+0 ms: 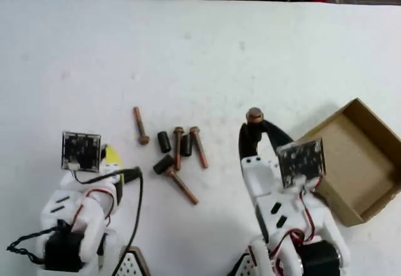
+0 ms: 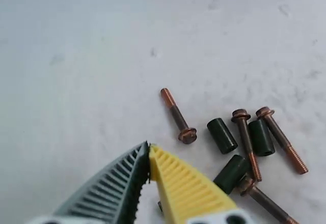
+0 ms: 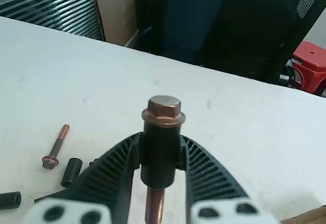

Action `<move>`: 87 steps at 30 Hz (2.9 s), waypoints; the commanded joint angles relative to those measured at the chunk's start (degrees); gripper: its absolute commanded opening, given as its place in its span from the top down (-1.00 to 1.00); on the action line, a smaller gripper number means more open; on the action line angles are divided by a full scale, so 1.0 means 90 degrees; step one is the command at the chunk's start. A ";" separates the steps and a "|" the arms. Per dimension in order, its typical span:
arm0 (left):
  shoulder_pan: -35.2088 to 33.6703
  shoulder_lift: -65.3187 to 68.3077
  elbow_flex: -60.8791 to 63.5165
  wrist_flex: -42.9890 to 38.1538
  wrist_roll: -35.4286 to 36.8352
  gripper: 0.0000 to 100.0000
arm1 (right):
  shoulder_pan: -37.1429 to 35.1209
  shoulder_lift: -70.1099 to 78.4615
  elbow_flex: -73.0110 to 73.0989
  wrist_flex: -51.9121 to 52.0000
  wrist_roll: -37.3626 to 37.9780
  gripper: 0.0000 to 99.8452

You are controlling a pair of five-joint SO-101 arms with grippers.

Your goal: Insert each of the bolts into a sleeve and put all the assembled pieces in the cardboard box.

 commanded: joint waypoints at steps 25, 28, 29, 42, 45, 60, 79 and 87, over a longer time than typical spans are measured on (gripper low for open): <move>-0.0044 -0.0044 0.1074 -0.0088 -0.0010 0.96 | 0.4928 0.7663 -0.3184 -0.0405 0.1074 0.97; -0.0044 -0.0044 0.1143 -0.0078 -0.0010 0.96 | 0.5065 0.8239 -0.3184 -0.0405 0.1426 0.97; -0.0044 -0.0044 0.1201 -0.0088 -0.0010 0.96 | 0.5094 0.8415 -0.3184 -0.0425 0.1485 0.97; -0.0044 -0.0044 0.1270 -0.0098 -0.0010 0.96 | 0.5280 1.0193 -0.3175 -0.1587 0.1592 0.96; -0.0044 -0.0044 0.1270 -0.0098 -0.0010 0.96 | 0.5221 1.0291 -0.3175 -0.1587 0.2012 0.96; -0.0044 -0.0044 0.1289 -0.0088 -0.0010 0.96 | 0.4684 1.0281 -0.3184 -0.1558 0.2237 0.67; -0.0200 -0.0044 0.1485 -0.0352 -0.0020 0.96 | 0.3140 0.6442 -0.3272 0.0259 0.2188 0.67; -0.0503 -0.0044 0.1465 -0.0361 -0.0020 0.96 | 0.1470 0.5348 -0.3263 0.1294 0.2168 0.67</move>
